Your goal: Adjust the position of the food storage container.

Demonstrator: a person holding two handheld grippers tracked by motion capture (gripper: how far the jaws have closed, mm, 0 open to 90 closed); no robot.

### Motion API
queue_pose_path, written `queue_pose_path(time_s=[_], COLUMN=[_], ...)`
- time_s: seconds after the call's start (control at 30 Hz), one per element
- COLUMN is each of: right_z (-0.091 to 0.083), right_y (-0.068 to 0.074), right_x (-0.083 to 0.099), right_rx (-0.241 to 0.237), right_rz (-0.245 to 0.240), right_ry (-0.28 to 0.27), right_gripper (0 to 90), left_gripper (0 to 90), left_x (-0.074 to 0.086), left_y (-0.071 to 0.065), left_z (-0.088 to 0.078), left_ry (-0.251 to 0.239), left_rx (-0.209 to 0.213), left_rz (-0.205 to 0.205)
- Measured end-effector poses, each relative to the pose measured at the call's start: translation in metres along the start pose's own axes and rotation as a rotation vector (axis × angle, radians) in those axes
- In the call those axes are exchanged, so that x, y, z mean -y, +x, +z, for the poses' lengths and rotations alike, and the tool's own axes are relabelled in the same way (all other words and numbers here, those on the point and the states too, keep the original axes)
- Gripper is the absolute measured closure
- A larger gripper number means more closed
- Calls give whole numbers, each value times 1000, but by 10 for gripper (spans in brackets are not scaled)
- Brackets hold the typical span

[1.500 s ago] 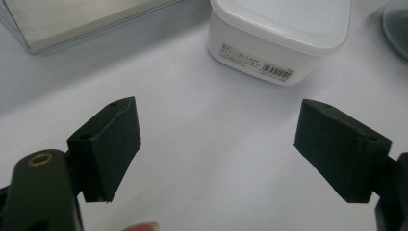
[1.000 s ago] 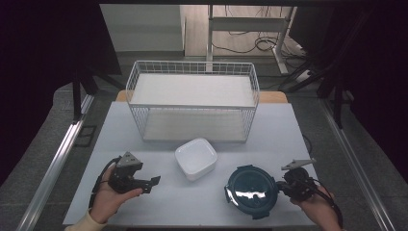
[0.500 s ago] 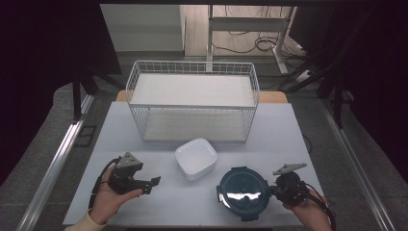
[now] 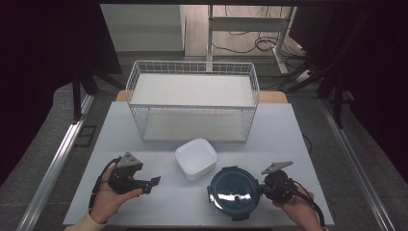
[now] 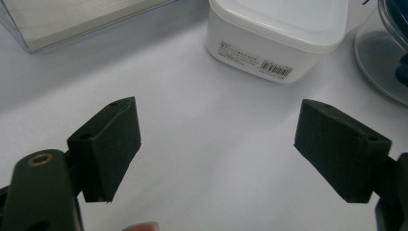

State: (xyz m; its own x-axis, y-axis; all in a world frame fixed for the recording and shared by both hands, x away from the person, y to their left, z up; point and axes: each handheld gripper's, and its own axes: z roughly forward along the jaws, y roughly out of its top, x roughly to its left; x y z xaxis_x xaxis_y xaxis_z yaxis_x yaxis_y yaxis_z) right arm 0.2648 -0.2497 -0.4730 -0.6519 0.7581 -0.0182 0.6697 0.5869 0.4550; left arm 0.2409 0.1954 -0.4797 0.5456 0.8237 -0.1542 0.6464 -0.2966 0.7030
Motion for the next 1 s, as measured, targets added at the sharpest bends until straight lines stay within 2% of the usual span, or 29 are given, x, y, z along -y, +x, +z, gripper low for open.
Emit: queue_pose_path(time_s=[0.5,0.6,0.63,0.67,0.7,0.83,0.87,0.97,1.0], right_z=[0,-1,-4,-6,-6,-16,-16,-23,-23], right_y=[3,1,-2,-5,-5,-12,-12,-12,-12], right_x=[4,4,4,3,3,0,0,0,0], right_rx=[-30,-15,39,43,43,21,21,17,17], right_rz=[-1,-10,-8,4,4,51,51,69,69], right_ry=[-30,-41,-60,-76,-76,-166,-166,-274,-274], right_gripper=[897,897,897,897,897,895,895,807,807], left_gripper=[163,163,163,163,163,163,163,163,163], left_x=[0,0,0,0,-1,-1,-1,-1,-1], left_y=[-2,-2,-2,-2,-3,-4,-5,-5,-5], left_z=[1,0,-1,-1,-1,-2,-2,-1,-1], left_ry=[-1,-2,-4,-7,-10,-23,-25,-29,-29], left_rx=[4,6,6,7,7,8,8,9,9], left_rz=[-4,-4,-4,-5,-5,-9,-9,-13,-13])
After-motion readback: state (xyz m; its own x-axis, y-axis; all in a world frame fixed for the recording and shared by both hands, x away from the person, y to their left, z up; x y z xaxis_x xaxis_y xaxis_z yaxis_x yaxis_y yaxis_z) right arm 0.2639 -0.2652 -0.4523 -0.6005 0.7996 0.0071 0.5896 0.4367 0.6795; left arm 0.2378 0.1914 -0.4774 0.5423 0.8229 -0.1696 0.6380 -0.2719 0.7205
